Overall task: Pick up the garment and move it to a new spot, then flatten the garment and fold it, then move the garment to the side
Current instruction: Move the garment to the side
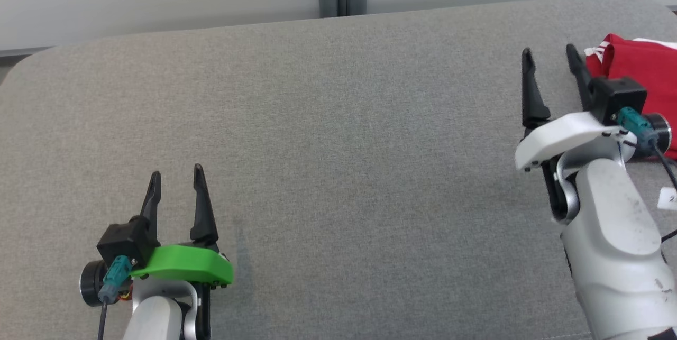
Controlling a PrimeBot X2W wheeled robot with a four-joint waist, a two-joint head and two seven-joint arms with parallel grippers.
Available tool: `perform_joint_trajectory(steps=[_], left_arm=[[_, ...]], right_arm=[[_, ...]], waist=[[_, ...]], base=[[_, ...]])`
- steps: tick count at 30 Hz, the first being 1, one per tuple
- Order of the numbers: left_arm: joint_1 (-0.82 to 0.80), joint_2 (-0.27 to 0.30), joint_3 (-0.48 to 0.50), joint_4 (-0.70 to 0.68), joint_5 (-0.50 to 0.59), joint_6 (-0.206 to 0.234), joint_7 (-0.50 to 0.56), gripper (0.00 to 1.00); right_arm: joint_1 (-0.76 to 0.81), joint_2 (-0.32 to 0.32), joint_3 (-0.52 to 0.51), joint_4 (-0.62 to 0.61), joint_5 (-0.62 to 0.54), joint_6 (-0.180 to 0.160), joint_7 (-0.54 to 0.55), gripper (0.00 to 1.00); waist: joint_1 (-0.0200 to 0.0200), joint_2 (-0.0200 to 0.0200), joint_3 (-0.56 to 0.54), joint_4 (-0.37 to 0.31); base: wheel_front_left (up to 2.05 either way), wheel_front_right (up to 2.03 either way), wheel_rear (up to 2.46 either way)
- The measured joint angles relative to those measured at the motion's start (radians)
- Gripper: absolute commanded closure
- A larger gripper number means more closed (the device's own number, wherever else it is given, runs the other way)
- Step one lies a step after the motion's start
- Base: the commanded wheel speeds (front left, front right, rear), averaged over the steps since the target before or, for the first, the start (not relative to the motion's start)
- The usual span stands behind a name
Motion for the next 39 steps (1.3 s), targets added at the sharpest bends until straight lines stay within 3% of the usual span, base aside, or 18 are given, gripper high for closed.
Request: perform_joint_trajectory(steps=[9, 16, 39], left_arm=[[0.086, 0.000, -0.039, 0.021, -0.035, 0.017, 0.000, 0.00], [0.110, 0.000, -0.061, 0.001, -0.045, 0.031, 0.000, 0.00], [0.120, 0.000, -0.091, 0.005, -0.056, 0.063, 0.000, 0.00]], right_arm=[[0.275, 0.058, 0.059, -0.204, 0.048, 0.000, 0.000, 0.00], [0.409, 0.065, 0.110, -0.267, 0.129, 0.000, 0.000, 0.00], [0.493, 0.064, 0.152, -0.314, 0.178, 0.000, 0.000, 0.00]], waist=[[0.0000, 0.0000, -0.079, 0.051], [0.0000, 0.0000, -0.105, 0.080], [0.0000, 0.0000, -0.115, 0.083]], base=[[0.00, 0.00, 0.00], [0.00, 0.00, 0.00], [0.00, 0.00, 0.00]])
